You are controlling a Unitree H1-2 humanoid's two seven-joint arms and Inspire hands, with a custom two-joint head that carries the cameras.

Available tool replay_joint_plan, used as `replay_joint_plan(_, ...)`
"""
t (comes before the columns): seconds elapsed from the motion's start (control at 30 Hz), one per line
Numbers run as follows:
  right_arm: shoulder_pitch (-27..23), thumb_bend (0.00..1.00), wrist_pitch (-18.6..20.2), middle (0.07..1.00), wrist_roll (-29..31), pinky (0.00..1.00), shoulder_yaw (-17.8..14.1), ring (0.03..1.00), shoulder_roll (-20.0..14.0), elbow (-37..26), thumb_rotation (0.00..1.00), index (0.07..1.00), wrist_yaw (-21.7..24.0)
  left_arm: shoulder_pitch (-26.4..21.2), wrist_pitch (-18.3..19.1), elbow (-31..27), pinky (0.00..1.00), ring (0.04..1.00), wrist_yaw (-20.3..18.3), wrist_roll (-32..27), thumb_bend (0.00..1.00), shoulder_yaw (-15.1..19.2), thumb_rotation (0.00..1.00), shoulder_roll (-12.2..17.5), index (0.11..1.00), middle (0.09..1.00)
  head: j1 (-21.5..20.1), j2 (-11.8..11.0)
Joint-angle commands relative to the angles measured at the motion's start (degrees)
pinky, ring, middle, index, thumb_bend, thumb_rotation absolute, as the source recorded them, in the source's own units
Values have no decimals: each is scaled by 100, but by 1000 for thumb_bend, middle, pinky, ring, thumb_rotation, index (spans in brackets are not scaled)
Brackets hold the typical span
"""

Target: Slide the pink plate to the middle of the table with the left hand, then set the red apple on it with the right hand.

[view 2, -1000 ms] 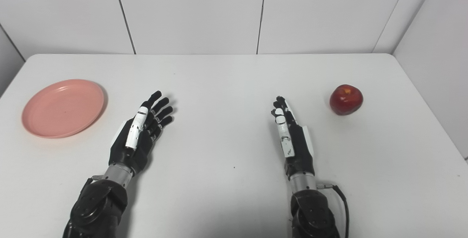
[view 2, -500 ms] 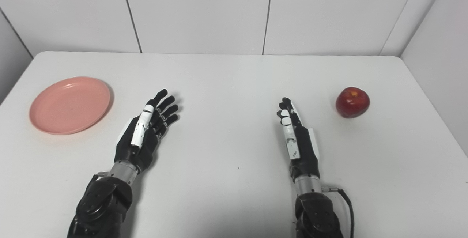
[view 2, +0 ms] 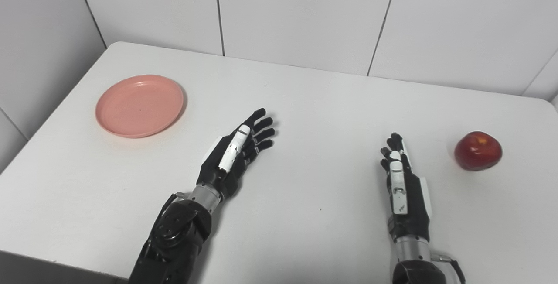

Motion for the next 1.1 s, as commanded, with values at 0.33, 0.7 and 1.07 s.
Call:
replay_joint_plan(0.33,1,189,-491,985,182,1000,-143,972,-106,122,1000,984,164,-119,-526,154,903,899,-43,115,378,-141,871,-158,903,916,315,-246)
replay_joint_plan(0.7,28,166,-468,992,247,1000,-141,980,-58,57,1000,991,154,-106,-615,161,906,899,-57,124,367,-180,900,-119,909,921,365,-233)
replay_joint_plan(1.07,21,169,-452,989,205,1000,-125,977,-67,56,1000,993,148,-161,-462,-13,889,888,-25,84,391,-116,878,-84,895,910,488,-242)
